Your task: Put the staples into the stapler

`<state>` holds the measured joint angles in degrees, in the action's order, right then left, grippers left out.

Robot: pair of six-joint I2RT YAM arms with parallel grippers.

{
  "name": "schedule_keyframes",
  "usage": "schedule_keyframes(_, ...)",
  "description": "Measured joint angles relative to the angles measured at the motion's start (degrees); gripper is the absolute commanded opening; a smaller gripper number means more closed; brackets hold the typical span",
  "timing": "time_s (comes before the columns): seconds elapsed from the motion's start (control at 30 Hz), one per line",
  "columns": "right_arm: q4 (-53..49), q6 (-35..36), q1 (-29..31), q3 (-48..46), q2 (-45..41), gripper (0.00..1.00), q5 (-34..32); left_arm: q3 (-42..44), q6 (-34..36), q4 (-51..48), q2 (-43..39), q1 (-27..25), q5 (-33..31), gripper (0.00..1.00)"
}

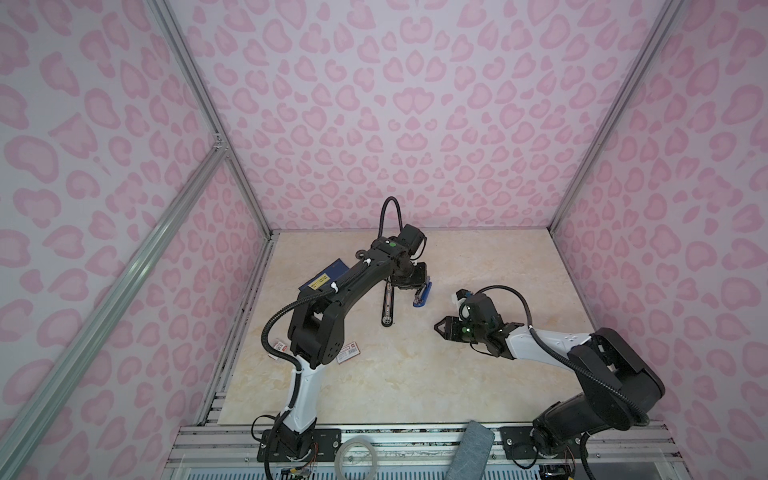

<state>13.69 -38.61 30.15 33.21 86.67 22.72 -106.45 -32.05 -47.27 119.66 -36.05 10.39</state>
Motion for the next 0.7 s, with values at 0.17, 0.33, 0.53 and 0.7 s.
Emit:
schedule_keyframes(0.17, 9.8, -5.7, -0.2, -4.8, -1.1, 0.50, 3.0, 8.7, -3.8, 4.8, -4.1, -0.9, -0.6, 0.03)
schedule_keyframes(0.33, 19.2, -10.8, 0.1, -5.9, 1.3, 0.50, 4.9, 11.7, -6.3, 8.1, -5.5, -1.9, -0.9, 0.03)
schedule_keyframes(0.53, 28.1, -16.1, 0.5, -5.9, 4.9, 0.50, 6.6, 12.6, -7.4, 10.0, -5.6, -2.3, -1.2, 0.03)
schedule_keyframes(0.7, 29.9, -17.3, 0.5, -4.3, 6.7, 0.48, 6.8, 12.7, -8.4, 10.1, -5.7, -2.4, -1.2, 0.03)
